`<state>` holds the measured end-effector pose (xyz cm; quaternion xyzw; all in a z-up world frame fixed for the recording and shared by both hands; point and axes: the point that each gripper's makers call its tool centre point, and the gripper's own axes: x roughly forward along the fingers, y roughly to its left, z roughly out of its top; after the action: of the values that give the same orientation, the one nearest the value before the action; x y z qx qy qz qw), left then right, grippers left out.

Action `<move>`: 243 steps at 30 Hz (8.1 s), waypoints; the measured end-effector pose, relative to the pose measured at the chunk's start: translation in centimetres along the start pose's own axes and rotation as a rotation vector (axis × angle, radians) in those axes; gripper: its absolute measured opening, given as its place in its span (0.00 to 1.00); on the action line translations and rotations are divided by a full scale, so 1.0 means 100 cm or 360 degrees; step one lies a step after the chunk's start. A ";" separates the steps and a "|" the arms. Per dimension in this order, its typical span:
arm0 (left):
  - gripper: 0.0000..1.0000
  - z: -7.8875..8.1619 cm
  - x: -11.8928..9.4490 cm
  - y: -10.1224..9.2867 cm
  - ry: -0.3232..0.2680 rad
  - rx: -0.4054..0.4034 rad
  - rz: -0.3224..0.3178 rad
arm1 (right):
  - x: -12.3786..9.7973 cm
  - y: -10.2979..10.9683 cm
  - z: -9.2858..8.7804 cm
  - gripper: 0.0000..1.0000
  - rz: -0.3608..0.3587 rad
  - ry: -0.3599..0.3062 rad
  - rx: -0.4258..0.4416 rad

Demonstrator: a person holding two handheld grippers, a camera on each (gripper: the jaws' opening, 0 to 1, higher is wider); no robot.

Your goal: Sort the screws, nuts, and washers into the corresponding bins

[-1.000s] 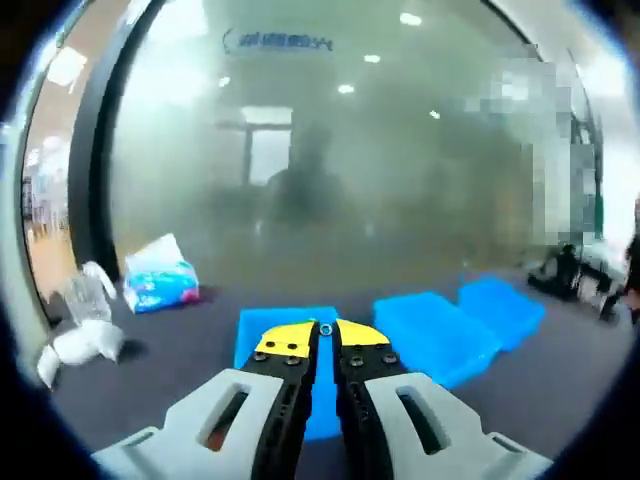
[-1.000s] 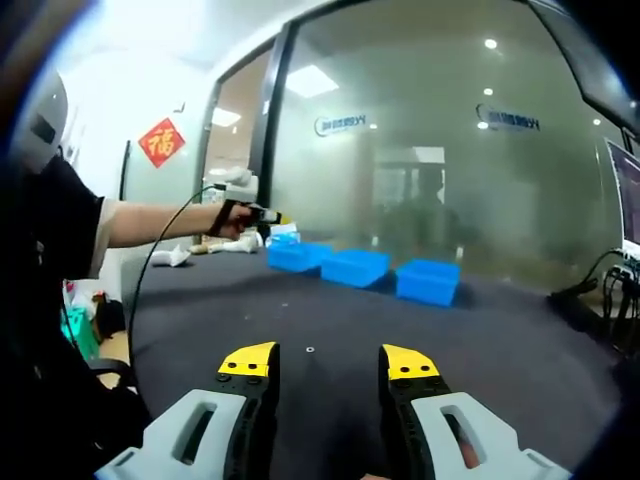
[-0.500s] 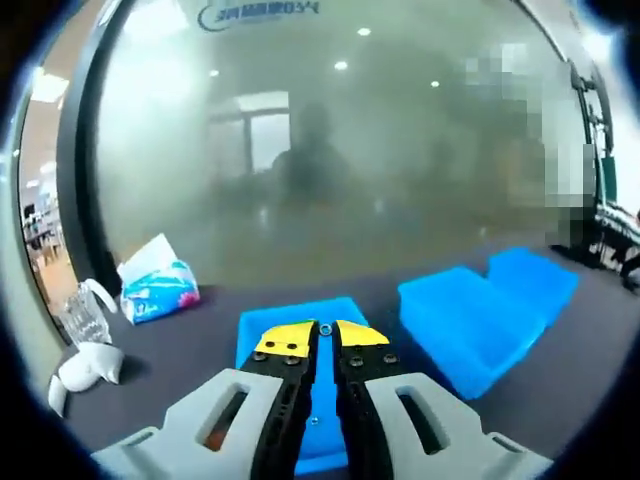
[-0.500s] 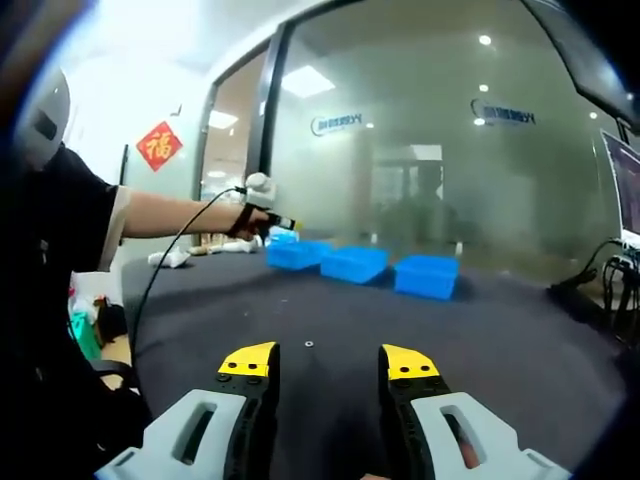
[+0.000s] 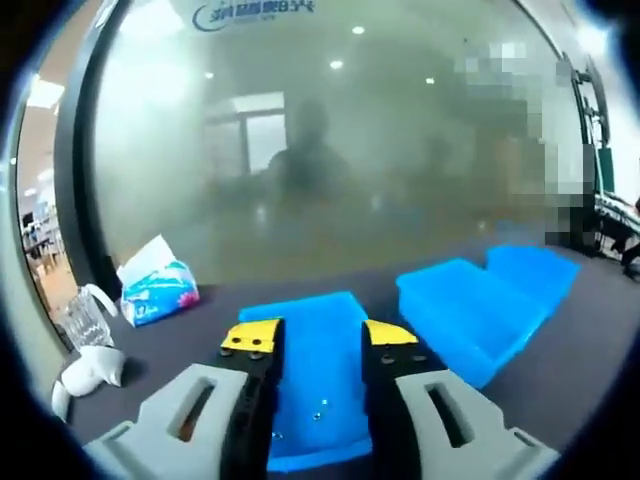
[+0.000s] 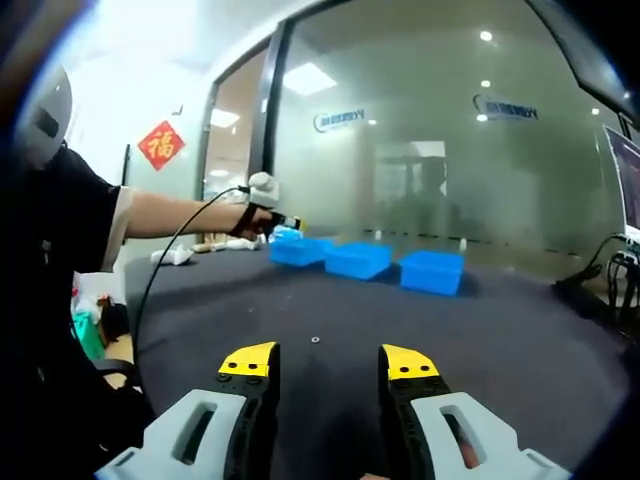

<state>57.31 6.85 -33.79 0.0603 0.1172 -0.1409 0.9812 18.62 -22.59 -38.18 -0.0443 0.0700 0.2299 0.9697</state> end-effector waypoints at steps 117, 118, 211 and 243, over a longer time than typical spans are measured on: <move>0.43 -0.115 -0.336 -0.082 -0.0084 0.0071 -0.0782 | 0.070 0.020 -0.008 0.30 0.0897 0.0918 -0.0806; 0.43 -0.115 -0.336 -0.082 -0.0084 0.0072 -0.0781 | 0.073 0.020 -0.009 0.30 0.0906 0.0934 -0.0814; 0.41 -0.094 -0.338 -0.073 -0.0207 -0.0072 -0.0672 | 0.075 0.000 0.072 0.03 0.0350 -0.0071 -0.0104; 0.41 -0.080 -0.344 -0.056 -0.0296 -0.0058 -0.0546 | 0.258 -0.039 0.125 0.03 0.0181 0.0022 -0.0182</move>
<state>21.92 11.78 -33.53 0.0084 0.0372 -0.3090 0.9503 44.61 -13.28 -29.67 -0.0973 0.0657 0.2878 0.9505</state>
